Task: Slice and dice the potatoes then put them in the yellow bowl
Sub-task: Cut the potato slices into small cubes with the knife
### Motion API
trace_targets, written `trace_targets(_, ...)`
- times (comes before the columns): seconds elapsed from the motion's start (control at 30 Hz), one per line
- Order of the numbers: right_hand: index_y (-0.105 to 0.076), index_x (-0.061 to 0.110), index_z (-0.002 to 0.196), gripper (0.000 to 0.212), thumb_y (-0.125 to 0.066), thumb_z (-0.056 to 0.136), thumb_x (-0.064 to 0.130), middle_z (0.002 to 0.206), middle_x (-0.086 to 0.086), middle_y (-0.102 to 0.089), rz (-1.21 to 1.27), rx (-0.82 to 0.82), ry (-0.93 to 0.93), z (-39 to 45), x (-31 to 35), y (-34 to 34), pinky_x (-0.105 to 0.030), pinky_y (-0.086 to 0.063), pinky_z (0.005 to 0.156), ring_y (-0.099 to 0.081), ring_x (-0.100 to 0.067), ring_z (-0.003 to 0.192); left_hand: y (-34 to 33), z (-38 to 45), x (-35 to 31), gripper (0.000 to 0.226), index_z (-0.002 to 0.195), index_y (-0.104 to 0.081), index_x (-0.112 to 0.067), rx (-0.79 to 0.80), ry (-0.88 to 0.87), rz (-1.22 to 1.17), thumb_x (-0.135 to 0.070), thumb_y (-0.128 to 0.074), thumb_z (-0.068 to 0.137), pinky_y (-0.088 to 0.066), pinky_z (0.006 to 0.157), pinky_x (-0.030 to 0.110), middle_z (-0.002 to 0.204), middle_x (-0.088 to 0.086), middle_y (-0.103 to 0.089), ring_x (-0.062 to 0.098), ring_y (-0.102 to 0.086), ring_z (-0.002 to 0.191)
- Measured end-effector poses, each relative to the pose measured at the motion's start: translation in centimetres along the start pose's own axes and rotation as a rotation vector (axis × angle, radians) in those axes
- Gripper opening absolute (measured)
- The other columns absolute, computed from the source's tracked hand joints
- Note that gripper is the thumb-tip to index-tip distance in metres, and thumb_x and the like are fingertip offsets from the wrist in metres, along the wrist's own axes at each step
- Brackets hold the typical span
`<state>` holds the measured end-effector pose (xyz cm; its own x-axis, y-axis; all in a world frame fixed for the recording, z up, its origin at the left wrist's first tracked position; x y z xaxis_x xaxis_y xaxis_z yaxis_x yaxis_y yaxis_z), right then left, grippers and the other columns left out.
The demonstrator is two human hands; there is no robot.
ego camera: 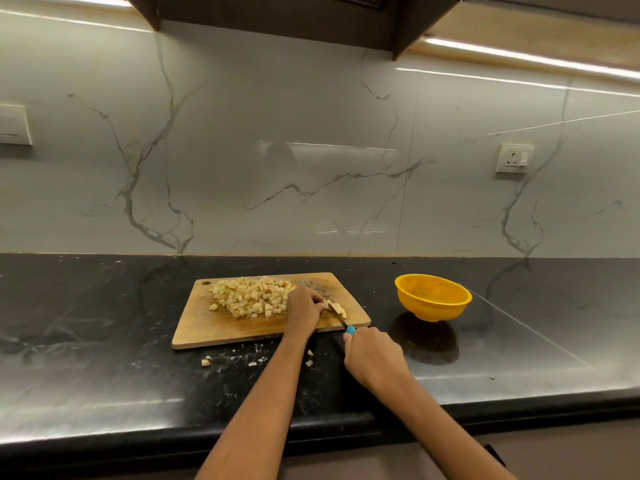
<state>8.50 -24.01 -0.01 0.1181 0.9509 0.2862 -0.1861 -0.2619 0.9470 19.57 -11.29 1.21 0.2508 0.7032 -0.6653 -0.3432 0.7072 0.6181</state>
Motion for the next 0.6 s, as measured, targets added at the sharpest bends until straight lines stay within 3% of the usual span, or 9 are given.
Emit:
trace_targets(0.13, -0.057, 0.008, 0.116, 0.041, -0.033, 0.102, 0.039, 0.111, -0.008, -0.063, 0.084, -0.074, -0.032, 0.7, -0.6, 1.0, -0.029, -0.047, 0.074, -0.064, -0.021, 0.098, -0.4, 0.1, -0.3, 0.026, 0.111, -0.067, -0.009, 0.045, 0.0, 0.016, -0.013, -0.065, 0.086, -0.043, 0.095, 0.024, 0.118, 0.007, -0.065, 0.016, -0.058, 0.11)
trace_targets(0.33, -0.056, 0.005, 0.12, 0.043, -0.033, 0.102, 0.036, 0.114, -0.009, -0.062, 0.177, -0.037, -0.06, 3.6, -1.4, 1.0, -0.028, -0.045, 0.071, -0.063, -0.022, 0.099, -1.5, -0.5, -1.0, 0.056, 0.119, -0.061, -0.009, 0.091, -0.009, 0.06, -0.036, -0.077, 0.073, -0.043, 0.091, 0.026, 0.118, 0.006, -0.062, 0.018, -0.055, 0.11)
trace_targets(0.5, -0.053, 0.006, 0.123, 0.044, -0.034, 0.102, 0.039, 0.094, -0.008, -0.061, 0.217, 0.038, -0.095, 4.6, -1.5, 0.3, -0.031, -0.054, 0.068, -0.061, -0.018, 0.078, -1.5, -0.2, -1.5, 0.039, 0.119, -0.062, -0.009, 0.134, -0.072, 0.096, -0.019, -0.069, 0.082, -0.04, 0.097, 0.024, 0.123, 0.005, -0.062, 0.016, -0.054, 0.115)
trace_targets(0.6, -0.052, 0.005, 0.125, 0.046, -0.033, 0.102, 0.04, 0.091, -0.007, -0.056, 0.218, 0.063, -0.101, 4.3, -1.8, 0.2, -0.029, -0.053, 0.067, -0.059, -0.017, 0.078, -1.6, 0.0, -1.7, 0.038, 0.121, -0.062, -0.01, 0.183, -0.079, 0.085, -0.012, -0.068, 0.083, -0.038, 0.101, 0.025, 0.126, 0.005, -0.061, 0.016, -0.054, 0.118)
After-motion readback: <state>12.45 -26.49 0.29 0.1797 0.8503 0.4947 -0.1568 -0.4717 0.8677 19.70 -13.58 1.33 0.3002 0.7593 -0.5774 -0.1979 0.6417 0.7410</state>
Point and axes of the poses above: each hand's wrist, its own z-axis towards the middle knuckle, its own y-axis out of the back of the hand, x = y × z, the point moved 10 cm from there along z, towards the middle knuckle
